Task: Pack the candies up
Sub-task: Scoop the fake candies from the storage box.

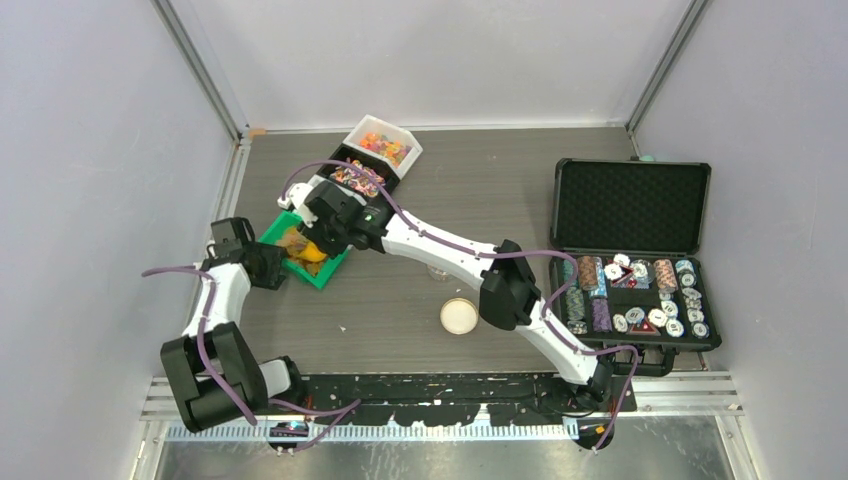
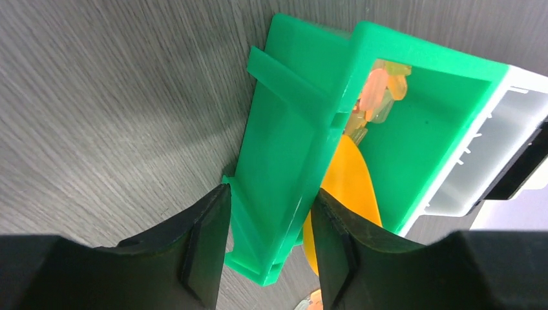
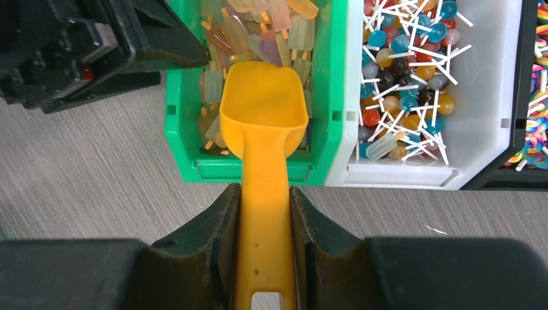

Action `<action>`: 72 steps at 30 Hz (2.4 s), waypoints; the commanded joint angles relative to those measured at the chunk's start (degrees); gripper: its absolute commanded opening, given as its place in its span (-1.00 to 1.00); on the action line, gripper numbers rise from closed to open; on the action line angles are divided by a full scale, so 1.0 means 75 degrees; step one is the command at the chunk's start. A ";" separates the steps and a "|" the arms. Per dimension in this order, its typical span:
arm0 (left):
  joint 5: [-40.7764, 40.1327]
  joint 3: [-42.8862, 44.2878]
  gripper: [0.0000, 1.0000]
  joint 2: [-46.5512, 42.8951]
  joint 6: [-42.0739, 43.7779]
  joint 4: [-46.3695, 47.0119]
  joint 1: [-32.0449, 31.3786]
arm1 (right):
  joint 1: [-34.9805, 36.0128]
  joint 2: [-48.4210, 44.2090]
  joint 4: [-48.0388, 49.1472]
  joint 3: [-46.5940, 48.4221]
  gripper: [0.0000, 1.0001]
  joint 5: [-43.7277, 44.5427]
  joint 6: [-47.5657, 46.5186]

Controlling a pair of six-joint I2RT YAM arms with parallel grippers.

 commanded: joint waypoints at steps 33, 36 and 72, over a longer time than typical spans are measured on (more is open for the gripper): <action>0.0004 -0.0050 -0.42 0.0321 0.0404 -0.0208 0.0050 | 0.0096 -0.1944 0.6414 -0.5564 -0.99 0.0415 -0.0555; -0.0021 -0.0013 -0.42 0.0316 0.0425 -0.0224 0.0047 | 0.0096 -0.2068 0.6963 -0.5961 -0.99 0.0428 -0.0612; 0.0374 0.1076 0.87 -0.1107 0.1342 -0.0925 0.0078 | 0.0092 -0.2944 0.9770 -0.7928 -0.99 0.0339 -0.1107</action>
